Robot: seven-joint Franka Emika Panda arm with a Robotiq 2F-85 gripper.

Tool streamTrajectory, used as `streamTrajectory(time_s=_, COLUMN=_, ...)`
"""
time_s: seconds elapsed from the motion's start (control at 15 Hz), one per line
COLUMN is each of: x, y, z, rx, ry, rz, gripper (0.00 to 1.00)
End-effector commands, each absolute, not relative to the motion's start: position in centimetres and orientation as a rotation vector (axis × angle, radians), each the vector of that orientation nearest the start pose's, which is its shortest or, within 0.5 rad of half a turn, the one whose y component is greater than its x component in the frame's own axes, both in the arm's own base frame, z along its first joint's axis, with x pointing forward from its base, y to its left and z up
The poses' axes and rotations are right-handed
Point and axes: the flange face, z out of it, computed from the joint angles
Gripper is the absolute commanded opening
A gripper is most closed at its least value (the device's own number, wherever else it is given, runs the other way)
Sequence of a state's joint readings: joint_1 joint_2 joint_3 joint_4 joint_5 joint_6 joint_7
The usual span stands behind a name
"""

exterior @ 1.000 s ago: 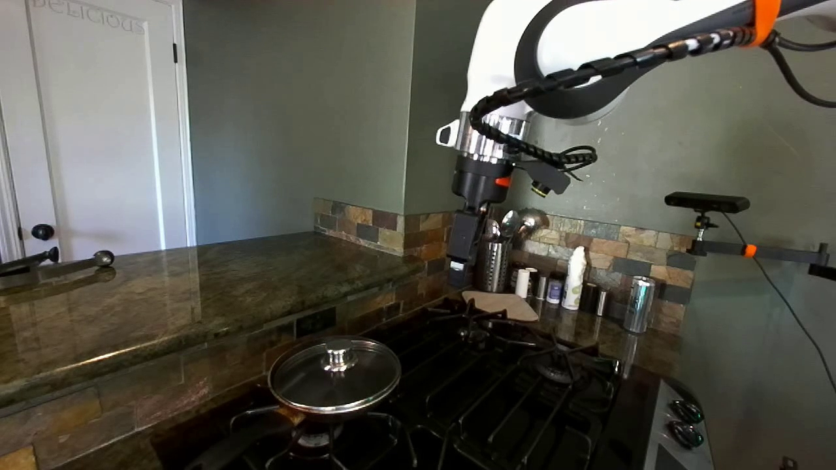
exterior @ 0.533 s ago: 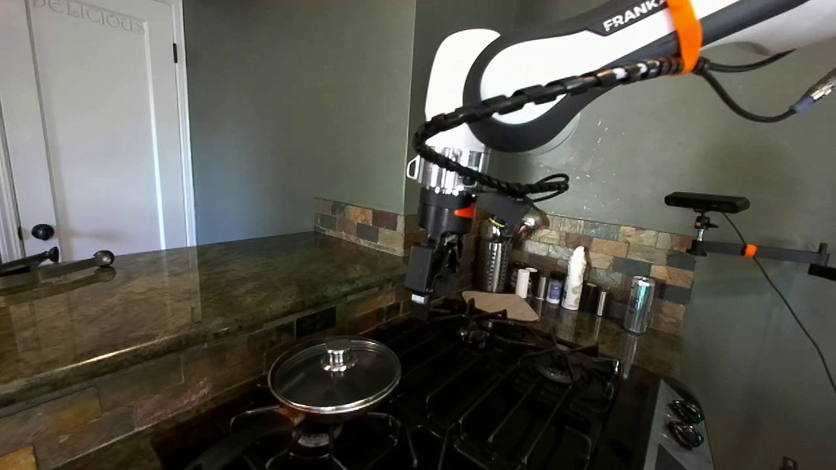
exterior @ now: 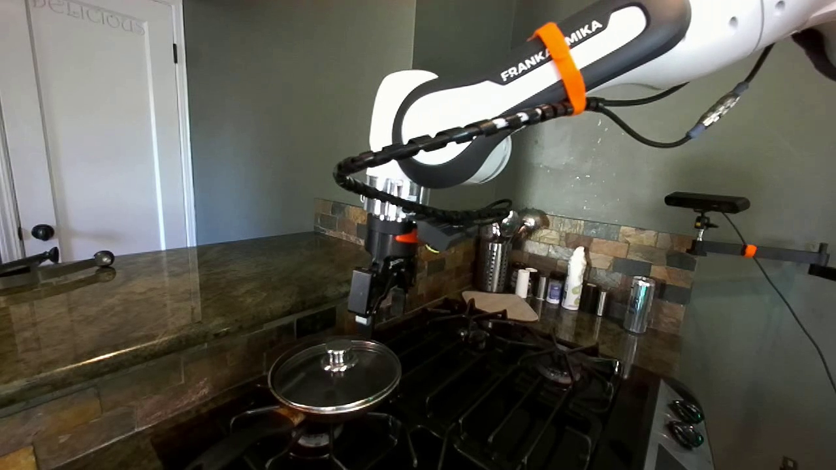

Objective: Remove the lid from the pan

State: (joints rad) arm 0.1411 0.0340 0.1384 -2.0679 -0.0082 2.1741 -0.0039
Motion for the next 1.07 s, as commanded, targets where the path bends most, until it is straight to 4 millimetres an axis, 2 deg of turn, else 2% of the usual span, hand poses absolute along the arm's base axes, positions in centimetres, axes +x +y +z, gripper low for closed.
streamTrajectory(time_s=0.0, x=56.8, y=17.1, z=40.9, rx=-3.106, ry=-0.457, rz=-0.122, gripper=1.00)
streamTrajectory(time_s=0.4, x=59.0, y=18.0, z=39.4, rx=-3.096, ry=-0.552, rz=-0.108, gripper=1.00)
streamTrajectory(time_s=1.0, x=59.9, y=18.6, z=37.4, rx=-3.072, ry=-0.665, rz=-0.090, gripper=1.00)
